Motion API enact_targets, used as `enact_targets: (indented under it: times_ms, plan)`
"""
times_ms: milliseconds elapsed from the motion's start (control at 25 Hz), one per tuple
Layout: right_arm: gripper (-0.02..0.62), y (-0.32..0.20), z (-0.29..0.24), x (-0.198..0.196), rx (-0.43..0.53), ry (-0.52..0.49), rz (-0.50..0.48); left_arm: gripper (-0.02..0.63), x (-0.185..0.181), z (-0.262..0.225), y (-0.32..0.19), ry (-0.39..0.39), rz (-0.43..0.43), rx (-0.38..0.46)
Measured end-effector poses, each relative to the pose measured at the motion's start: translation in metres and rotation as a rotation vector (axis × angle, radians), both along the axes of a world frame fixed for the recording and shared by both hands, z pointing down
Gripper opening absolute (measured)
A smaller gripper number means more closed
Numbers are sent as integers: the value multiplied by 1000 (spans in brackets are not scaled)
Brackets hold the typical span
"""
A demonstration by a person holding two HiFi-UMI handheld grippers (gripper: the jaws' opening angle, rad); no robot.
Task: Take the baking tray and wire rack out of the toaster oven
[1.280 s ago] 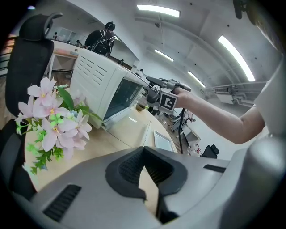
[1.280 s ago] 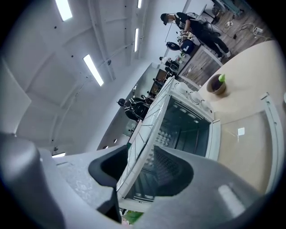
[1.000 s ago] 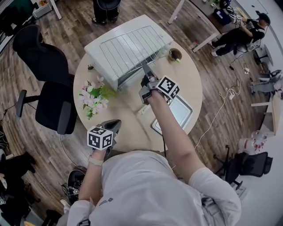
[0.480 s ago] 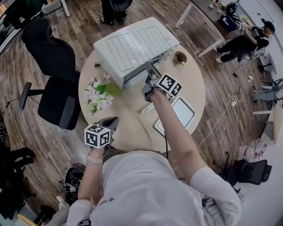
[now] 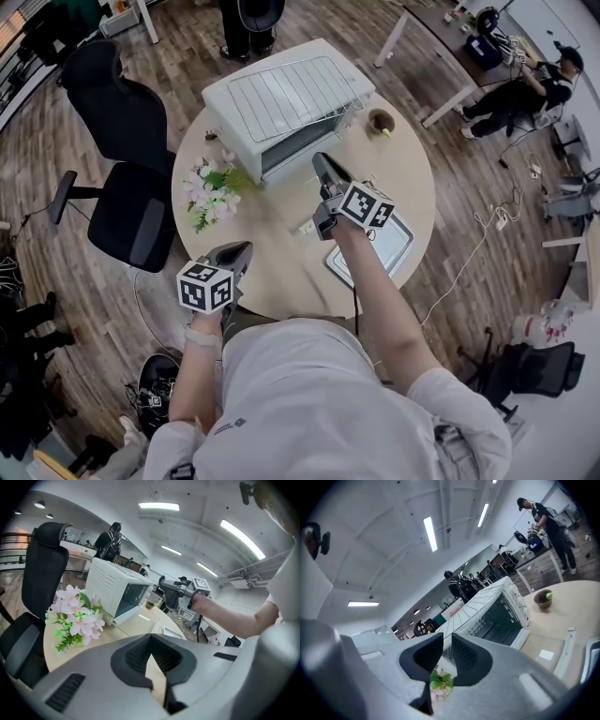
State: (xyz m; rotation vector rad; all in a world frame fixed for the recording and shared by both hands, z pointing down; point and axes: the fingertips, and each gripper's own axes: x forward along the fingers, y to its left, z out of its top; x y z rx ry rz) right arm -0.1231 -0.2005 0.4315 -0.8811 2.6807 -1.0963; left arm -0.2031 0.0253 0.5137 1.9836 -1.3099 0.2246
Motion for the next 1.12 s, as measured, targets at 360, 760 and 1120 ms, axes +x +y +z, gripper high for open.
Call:
enact_targets:
  times_ms: [360,760,1120]
  plan:
    - [11,73,-33,47,189,92,-106,-2,28,-38,-9,-58,17,121]
    - [6,132,-55,116,327,170,-105,-2,76,-89,-24,-61,44,295]
    - [6,169,-63,163,409,213,-68,-2,114,-122,-24,-97,78,408]
